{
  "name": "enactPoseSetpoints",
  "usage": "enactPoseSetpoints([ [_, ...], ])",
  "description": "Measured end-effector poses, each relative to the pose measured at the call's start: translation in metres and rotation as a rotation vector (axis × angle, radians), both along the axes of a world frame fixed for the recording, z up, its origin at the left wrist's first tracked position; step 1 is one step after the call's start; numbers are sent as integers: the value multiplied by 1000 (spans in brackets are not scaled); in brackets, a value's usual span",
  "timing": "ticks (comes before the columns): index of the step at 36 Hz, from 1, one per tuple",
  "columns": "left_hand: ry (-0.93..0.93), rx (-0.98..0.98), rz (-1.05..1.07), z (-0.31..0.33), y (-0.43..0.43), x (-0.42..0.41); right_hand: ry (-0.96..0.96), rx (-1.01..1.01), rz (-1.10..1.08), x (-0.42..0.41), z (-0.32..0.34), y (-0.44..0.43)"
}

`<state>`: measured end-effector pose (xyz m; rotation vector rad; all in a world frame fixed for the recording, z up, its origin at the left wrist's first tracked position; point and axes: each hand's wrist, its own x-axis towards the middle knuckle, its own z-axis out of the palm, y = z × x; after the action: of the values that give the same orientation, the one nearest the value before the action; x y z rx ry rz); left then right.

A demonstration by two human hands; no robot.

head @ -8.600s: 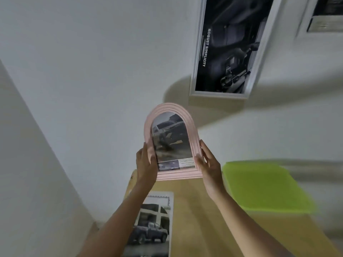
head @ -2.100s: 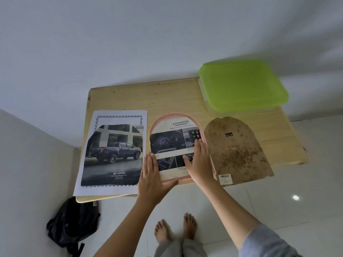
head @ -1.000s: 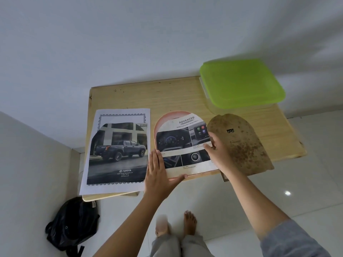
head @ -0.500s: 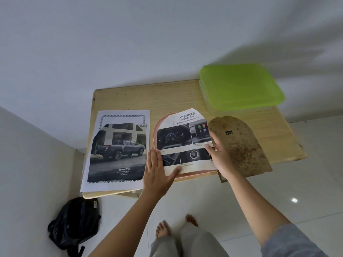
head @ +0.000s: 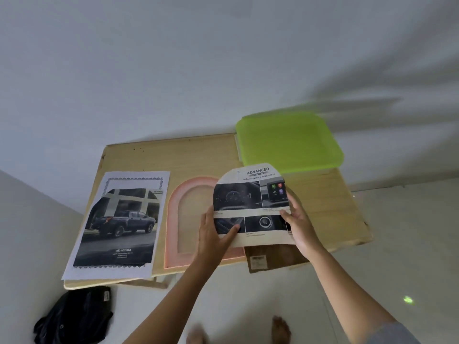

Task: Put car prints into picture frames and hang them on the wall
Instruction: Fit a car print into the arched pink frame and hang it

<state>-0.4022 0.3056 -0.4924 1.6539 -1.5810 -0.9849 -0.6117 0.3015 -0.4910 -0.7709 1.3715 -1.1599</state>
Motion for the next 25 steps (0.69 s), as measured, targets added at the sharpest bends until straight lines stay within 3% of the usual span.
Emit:
enactPoseSetpoints([
  [7, -8, 159, -41, -24, 20, -118, 186, 101, -8, -125, -18, 20],
  [14, -104, 304, -178, -46, 22, -191, 696, 93, 38, -199, -25, 19],
  [25, -459, 88, -267, -44, 16, -210, 1046, 150, 190, -232, -43, 10],
])
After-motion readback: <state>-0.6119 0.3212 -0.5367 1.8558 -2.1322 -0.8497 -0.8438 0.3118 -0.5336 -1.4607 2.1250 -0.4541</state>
